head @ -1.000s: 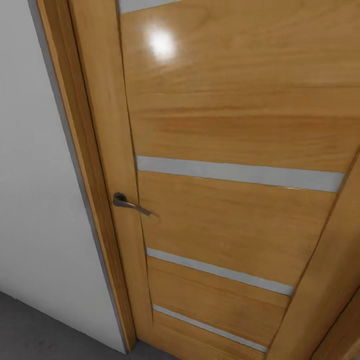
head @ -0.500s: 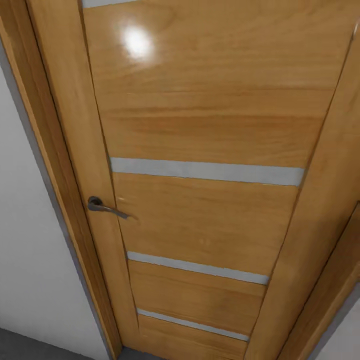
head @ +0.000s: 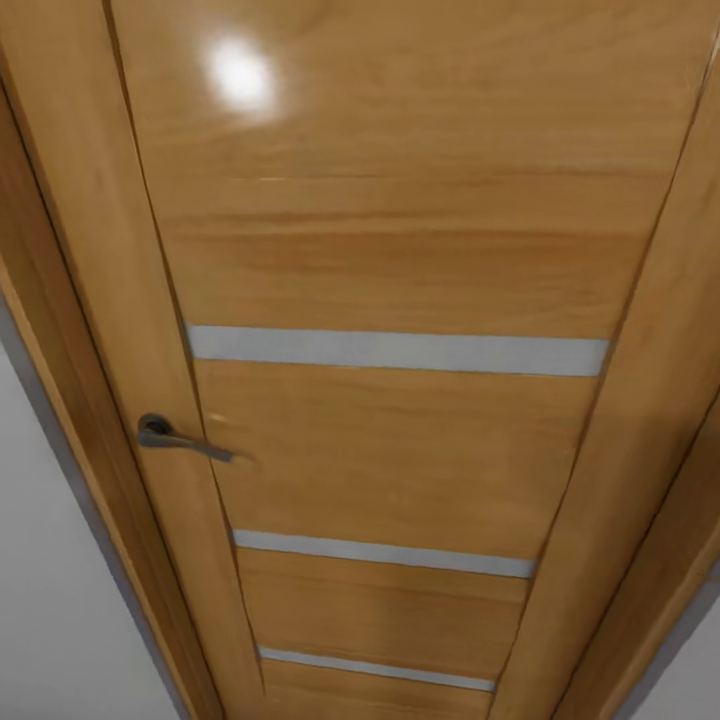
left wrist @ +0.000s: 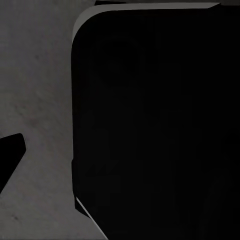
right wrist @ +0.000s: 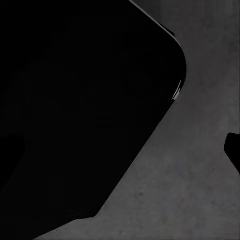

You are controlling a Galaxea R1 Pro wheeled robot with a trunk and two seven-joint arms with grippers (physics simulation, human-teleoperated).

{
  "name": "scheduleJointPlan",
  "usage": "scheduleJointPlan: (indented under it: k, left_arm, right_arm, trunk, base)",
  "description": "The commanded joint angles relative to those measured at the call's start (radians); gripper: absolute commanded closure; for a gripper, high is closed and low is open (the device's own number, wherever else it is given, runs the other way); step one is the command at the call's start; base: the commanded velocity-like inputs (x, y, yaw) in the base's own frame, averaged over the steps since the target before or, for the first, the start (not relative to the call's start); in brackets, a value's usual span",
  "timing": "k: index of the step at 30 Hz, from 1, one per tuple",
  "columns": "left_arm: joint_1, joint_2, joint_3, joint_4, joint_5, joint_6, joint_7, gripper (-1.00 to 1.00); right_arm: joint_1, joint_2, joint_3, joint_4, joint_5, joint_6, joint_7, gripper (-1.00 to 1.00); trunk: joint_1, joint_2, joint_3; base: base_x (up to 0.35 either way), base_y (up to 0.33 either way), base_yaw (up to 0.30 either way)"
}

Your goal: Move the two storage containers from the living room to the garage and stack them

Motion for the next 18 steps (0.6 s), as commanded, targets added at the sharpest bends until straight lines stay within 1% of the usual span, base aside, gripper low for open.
scheduleJointPlan:
  k: [1, 10, 18]
  left_arm:
    - [0.0, 0.0, 0.001, 0.0, 0.004, -0.001, 0.001, -1.0]
    - [0.0, 0.0, 0.001, 0.0, 0.004, -0.001, 0.001, -1.0]
    - [0.0, 0.0, 0.001, 0.0, 0.004, -0.001, 0.001, -1.0]
  right_arm:
    - [0.0, 0.0, 0.004, 0.0, -0.003, -0.003, 0.0, -1.0]
    - [0.0, 0.0, 0.004, 0.0, -0.003, -0.003, 0.0, -1.0]
    - [0.0, 0.0, 0.004, 0.0, -0.003, -0.003, 0.0, -1.0]
  trunk:
    - [0.0, 0.0, -0.001]
    - [0.0, 0.0, -0.001]
    - [0.0, 0.0, -0.001]
  base:
    - [0.23, 0.204, -0.016]
    - [0.226, 0.198, -0.004]
    - [0.04, 0.034, 0.0]
